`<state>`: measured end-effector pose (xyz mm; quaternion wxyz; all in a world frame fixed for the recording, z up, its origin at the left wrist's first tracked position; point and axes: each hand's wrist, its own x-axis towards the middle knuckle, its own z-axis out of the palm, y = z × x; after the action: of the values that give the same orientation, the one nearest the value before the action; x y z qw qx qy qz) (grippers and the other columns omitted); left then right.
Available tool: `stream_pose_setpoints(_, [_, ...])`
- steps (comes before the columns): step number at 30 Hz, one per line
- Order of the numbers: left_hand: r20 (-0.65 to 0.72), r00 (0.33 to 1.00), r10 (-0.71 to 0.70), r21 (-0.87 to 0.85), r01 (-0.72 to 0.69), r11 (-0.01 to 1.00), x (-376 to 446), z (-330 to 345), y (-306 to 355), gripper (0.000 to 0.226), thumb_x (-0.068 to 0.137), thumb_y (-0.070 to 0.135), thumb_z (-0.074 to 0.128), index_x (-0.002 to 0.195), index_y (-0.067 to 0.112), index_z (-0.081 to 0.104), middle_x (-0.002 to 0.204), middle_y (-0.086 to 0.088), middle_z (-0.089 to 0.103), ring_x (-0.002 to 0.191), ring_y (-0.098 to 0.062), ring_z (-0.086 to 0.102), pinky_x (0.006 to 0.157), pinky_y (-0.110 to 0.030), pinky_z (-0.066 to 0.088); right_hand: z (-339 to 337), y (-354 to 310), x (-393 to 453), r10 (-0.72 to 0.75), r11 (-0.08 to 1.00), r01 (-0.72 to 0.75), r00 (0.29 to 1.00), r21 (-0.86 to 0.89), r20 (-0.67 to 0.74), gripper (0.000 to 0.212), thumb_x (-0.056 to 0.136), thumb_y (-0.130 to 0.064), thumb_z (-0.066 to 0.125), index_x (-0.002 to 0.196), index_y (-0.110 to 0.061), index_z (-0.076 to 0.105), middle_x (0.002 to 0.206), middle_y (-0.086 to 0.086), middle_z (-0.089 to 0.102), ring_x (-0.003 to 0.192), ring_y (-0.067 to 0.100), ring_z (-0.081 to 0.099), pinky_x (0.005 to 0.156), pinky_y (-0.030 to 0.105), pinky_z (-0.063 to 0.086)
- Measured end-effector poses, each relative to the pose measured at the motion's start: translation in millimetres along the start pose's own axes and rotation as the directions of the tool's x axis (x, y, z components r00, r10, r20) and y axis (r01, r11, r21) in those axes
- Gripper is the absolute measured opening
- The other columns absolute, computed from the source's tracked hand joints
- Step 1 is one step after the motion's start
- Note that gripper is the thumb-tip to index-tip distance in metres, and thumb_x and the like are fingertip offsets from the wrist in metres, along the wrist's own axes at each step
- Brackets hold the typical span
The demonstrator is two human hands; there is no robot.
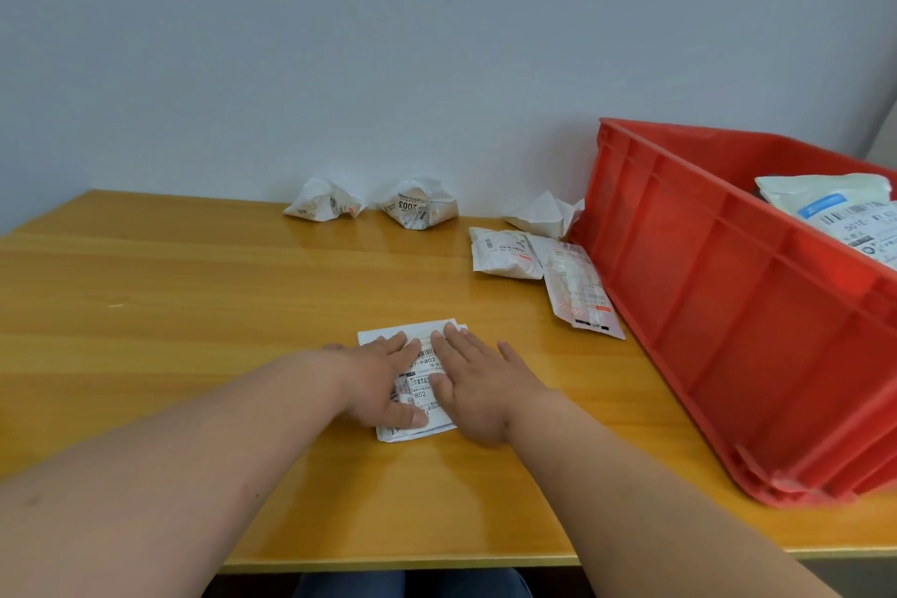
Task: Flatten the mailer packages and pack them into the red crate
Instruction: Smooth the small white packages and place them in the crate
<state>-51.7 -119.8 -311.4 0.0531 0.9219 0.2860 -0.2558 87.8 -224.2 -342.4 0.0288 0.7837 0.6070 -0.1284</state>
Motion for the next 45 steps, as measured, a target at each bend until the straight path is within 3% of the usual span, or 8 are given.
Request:
stream_pose_setpoints(10, [0.022,0.999,-0.042,0.028,0.041,0.999,4.6,-10.5,5.9,0.099,0.085,0.075,0.047,0.156,0.028,-0.004,0.163,0.011,-0.011,0.149,-0.018,0.015,0.117,-0.044,0.023,6.3,-0.9,2.9,0.017,0.999,-0.016,1.0,0.048,-0.015,0.058,0.104,-0.043,0.015,0.159,-0.026,0.003,0.166,-0.007,-0.009,0.152,0.009,-0.009,0.121,0.053,-0.006])
stream_pose_setpoints(15, [-0.1,0.994,-0.045,-0.035,0.042,0.999,7.0,-6.4,4.9,0.088,0.084,0.077,0.043,0.155,0.033,0.015,0.161,0.007,0.01,0.146,-0.021,0.02,0.116,-0.046,0.021,9.3,-2.3,2.0,0.027,0.995,-0.023,0.999,0.097,-0.037,0.057,0.104,-0.041,0.017,0.159,-0.027,0.006,0.166,-0.009,-0.007,0.152,0.008,-0.007,0.121,0.054,-0.006])
stream_pose_setpoints(18, [-0.111,0.993,-0.048,-0.072,0.041,0.997,8.0,2.9,2.7,0.088,0.084,0.078,0.04,0.155,0.036,0.008,0.163,0.01,-0.001,0.15,-0.019,0.004,0.118,-0.048,0.011,3.9,-1.6,3.3,0.034,0.993,-0.033,0.999,0.111,-0.01,0.058,0.103,-0.041,0.021,0.158,-0.027,0.009,0.166,-0.008,-0.004,0.152,0.01,-0.004,0.121,0.053,-0.003])
stream_pose_setpoints(23, [-0.04,0.999,-0.032,-0.136,0.026,0.99,10.4,3.6,-2.1,0.096,0.085,0.077,0.043,0.155,0.034,-0.007,0.162,0.012,-0.017,0.151,-0.018,-0.01,0.12,-0.051,0.005,-7.6,-6.8,13.7,0.042,0.998,-0.037,0.995,0.058,-0.093,0.054,0.1,-0.043,0.029,0.15,-0.023,0.029,0.156,0.0,0.027,0.142,0.02,0.023,0.115,0.046,0.019])
stream_pose_setpoints(28, [0.015,1.0,-0.008,-0.119,0.01,0.993,14.1,0.2,-6.8,0.101,0.083,0.078,0.042,0.153,0.035,-0.017,0.159,0.016,-0.024,0.15,-0.017,-0.013,0.12,-0.054,0.004,4.6,-3.7,18.2,0.014,1.0,-0.013,0.999,0.028,-0.033,0.065,0.103,-0.056,0.015,0.159,-0.027,-0.002,0.165,-0.009,-0.013,0.151,0.013,-0.014,0.121,0.052,-0.007])
stream_pose_setpoints(40, [0.026,0.999,-0.026,-0.066,0.028,0.997,8.1,4.9,-3.2,0.099,0.086,0.078,0.035,0.151,0.032,-0.023,0.157,0.014,-0.029,0.149,-0.019,-0.018,0.119,-0.056,-0.002,9.4,-5.9,16.2,0.034,0.999,-0.033,0.997,0.013,-0.068,0.066,0.102,-0.056,0.014,0.159,-0.026,-0.001,0.165,-0.01,-0.012,0.151,0.011,-0.015,0.119,0.054,-0.014])
stream_pose_setpoints(45, [-0.091,0.994,-0.059,0.039,0.062,0.997,6.6,2.7,5.9,0.096,0.084,0.079,0.038,0.154,0.034,-0.011,0.161,0.012,-0.02,0.15,-0.015,-0.011,0.118,-0.052,-0.001,5.7,-10.7,10.4,0.047,0.997,-0.054,0.992,-0.06,-0.114,0.067,0.101,-0.056,0.013,0.159,-0.024,0.003,0.167,-0.005,-0.004,0.153,0.017,-0.006,0.12,0.055,-0.008])
